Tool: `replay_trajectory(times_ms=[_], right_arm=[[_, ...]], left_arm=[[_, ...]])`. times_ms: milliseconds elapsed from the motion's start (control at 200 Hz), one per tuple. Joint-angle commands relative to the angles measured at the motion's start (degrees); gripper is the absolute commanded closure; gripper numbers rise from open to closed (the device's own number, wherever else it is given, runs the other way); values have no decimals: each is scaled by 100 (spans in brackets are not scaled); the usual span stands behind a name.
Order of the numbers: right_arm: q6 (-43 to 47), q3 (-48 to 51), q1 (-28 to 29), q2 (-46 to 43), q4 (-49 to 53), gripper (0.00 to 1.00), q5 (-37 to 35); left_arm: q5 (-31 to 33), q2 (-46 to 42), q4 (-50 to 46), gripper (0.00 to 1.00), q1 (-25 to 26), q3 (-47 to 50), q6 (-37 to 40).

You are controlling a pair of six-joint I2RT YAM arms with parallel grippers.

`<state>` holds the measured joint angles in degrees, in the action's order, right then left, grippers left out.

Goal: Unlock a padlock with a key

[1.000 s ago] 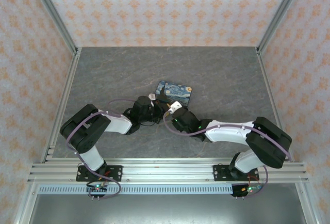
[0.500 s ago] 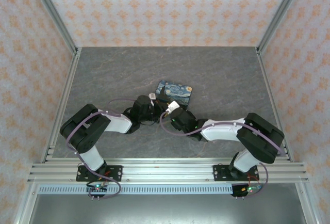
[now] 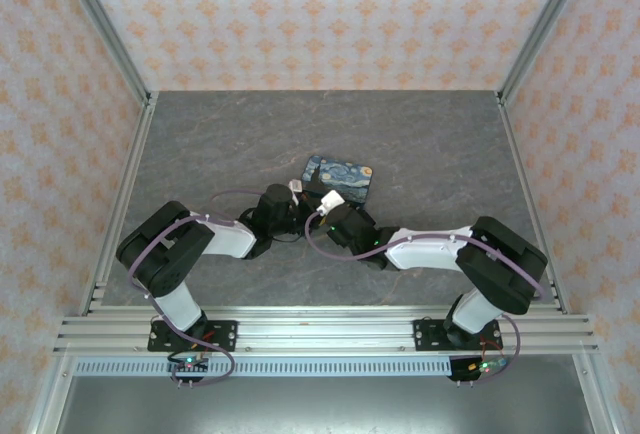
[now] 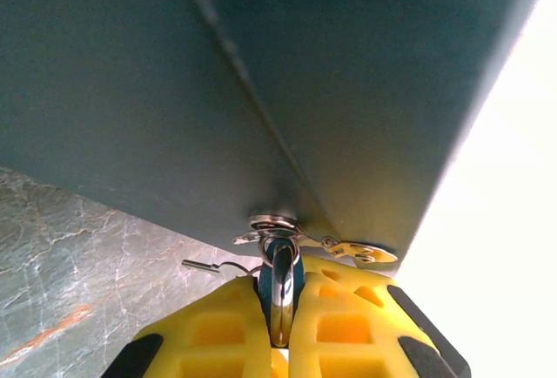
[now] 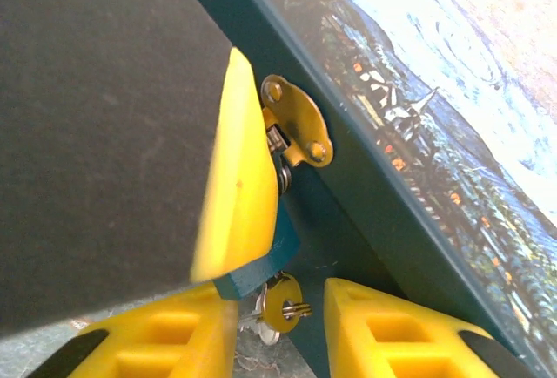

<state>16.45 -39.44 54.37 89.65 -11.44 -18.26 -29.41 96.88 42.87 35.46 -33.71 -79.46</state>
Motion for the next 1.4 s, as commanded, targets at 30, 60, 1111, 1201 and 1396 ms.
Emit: replay_trajectory(times_ms=[30,60,1111,1201,1396], right_arm=[[47,-162,-99,59,-13,75,-156],[43,-165,-111,58,-8,76,-135],[-2839,587,-789,-2152,1143,35,1838],[-3401,468,-793,-2060,1254,35,2145],[-4729,657,-792,-1855,705,34,2596]], left_arm=[[-109,-77,215,100,-26,-74,18],[-109,-77,211,100,-31,-74,18],[196,-159,-667,100,58,-12,525],[257,-192,-765,95,141,-21,587],[358,-274,-907,80,268,-21,662]])
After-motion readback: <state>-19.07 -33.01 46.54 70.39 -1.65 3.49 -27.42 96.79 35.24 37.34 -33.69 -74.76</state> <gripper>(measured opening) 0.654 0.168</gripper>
